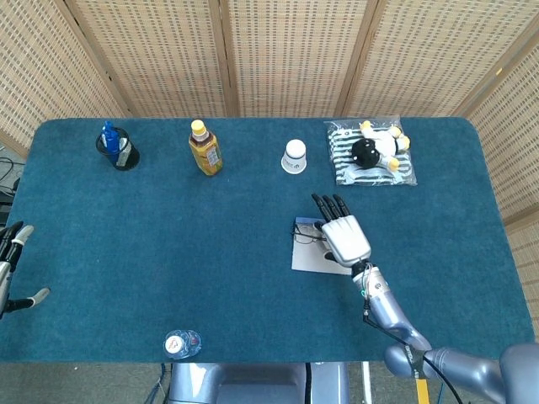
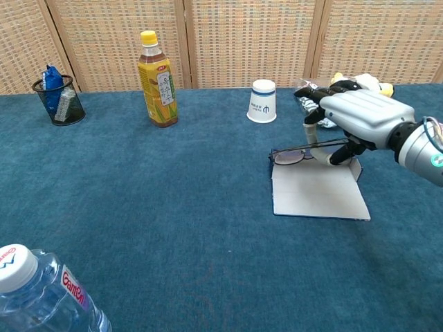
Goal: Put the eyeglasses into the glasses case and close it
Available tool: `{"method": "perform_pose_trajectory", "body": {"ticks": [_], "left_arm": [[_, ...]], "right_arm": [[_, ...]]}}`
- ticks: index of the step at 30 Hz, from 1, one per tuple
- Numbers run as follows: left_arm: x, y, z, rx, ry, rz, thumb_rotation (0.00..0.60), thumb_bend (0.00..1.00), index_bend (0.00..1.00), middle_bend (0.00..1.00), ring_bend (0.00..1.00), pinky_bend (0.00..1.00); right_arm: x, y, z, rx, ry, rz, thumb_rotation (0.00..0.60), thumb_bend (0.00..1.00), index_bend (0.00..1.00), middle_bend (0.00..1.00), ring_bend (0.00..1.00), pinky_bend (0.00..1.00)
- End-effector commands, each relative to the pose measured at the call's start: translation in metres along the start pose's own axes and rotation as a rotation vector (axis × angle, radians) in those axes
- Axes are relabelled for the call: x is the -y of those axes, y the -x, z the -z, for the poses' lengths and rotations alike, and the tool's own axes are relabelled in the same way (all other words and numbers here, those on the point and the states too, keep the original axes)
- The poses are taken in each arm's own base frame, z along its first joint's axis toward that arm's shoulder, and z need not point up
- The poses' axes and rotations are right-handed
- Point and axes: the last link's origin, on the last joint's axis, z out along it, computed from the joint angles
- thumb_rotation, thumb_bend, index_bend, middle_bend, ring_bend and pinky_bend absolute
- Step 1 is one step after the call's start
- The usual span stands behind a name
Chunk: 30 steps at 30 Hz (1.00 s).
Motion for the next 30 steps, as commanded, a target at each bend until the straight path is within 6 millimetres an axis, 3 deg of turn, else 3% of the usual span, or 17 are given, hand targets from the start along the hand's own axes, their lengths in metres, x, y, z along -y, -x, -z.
{"method": "perform_pose_trajectory", "body": {"ticks": [1, 15, 30], "left_arm": [[0.001, 0.0, 0.0, 0.0, -0.002, 0.001, 0.6, 0.0, 0.0, 0.0, 0.0, 0.0], [0.0, 0.001, -0.002, 0.007, -0.003, -0.001, 0.6, 0.0, 0.0, 0.0, 0.0, 0.0], [-0.001, 0.001, -0.001, 0.006, 0.0, -0.002, 0.6, 0.0, 0.0, 0.0, 0.0, 0.0]], "right_arm": [[-0.006, 0.004, -0.008, -0.006, 0.015, 0.019, 0.6, 0.52, 0.64, 0.0, 0.0, 0.03], [-0.019, 0.002, -0.005, -0.009, 0.011, 0.024, 0.6, 0.52, 0.64, 0.0, 0.0, 0.03], [-0.033, 0.019, 0.013, 0.051, -0.009, 0.08, 0.6, 0.52, 0.64, 0.0, 0.0, 0.03]]}}
